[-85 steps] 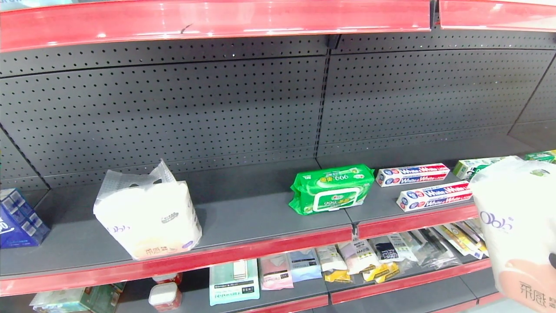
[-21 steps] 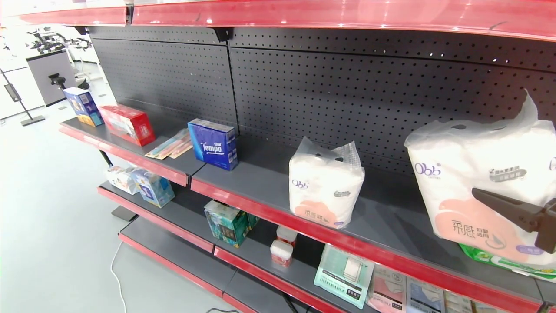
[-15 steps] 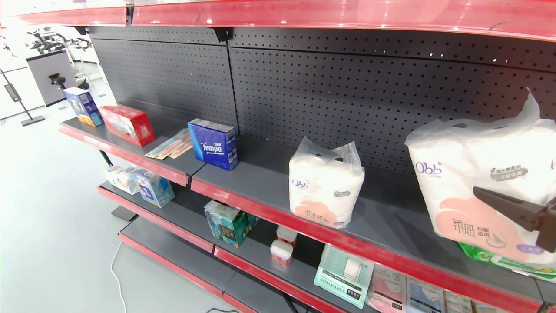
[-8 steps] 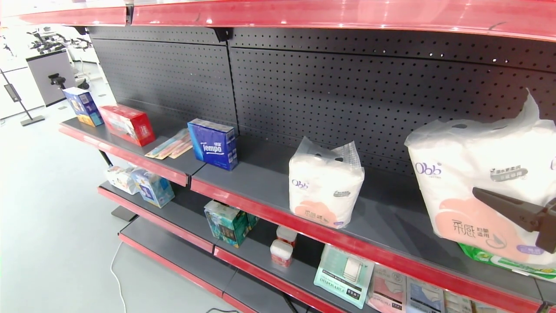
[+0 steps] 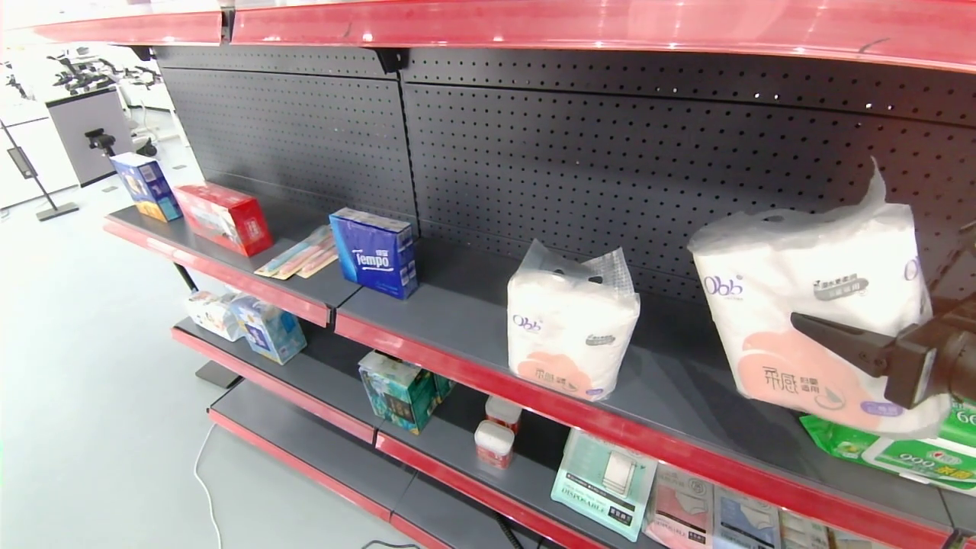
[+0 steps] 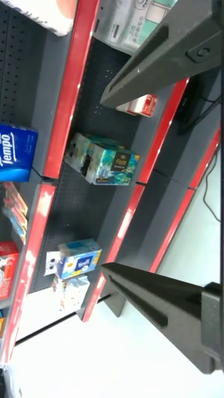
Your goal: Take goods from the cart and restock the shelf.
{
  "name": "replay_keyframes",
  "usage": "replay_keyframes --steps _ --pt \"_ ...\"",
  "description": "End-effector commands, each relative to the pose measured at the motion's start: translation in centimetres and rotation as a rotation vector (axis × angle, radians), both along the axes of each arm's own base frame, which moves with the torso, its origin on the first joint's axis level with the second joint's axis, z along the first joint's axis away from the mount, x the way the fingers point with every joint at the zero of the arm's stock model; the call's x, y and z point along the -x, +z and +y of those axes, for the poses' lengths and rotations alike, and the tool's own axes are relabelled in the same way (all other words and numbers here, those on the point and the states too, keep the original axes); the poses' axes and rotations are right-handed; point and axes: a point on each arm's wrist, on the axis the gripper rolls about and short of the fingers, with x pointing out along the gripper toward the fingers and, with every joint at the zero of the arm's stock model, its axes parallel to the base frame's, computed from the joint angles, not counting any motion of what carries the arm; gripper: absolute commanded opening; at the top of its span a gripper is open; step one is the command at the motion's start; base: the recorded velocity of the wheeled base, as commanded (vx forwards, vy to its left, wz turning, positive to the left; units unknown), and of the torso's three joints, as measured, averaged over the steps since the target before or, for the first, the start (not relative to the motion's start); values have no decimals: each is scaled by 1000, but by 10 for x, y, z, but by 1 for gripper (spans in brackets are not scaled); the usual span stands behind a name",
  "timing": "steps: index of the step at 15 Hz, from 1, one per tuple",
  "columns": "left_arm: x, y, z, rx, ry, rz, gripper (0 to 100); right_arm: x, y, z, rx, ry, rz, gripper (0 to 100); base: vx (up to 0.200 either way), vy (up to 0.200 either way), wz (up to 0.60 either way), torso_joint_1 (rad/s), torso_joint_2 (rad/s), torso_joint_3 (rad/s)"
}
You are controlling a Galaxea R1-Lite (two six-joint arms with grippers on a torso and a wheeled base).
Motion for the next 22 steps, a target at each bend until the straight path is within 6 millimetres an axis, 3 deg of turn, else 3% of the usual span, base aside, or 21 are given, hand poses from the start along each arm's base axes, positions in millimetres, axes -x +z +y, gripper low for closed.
replay_keyframes --steps 1,4,8,14,22 --pt "0 0 0 0 1 -1 100 -25 -12 2 -4 -7 29 0 0 0 0 0 0 0" --pt "0 0 0 0 1 -1 100 -50 -19 -3 -11 -40 4 0 0 0 0 0 0 0" --pt "0 0 0 0 1 -1 100 -64 -20 -10 -37 -46 23 0 0 0 0 0 0 0" --pt "0 0 0 0 1 -2 100 -118 -26 -28 -54 -29 -22 0 0 0 0 0 0 0" --pt "0 0 0 0 1 -1 100 -175 -47 -24 -112 313 4 0 0 0 0 0 0 0"
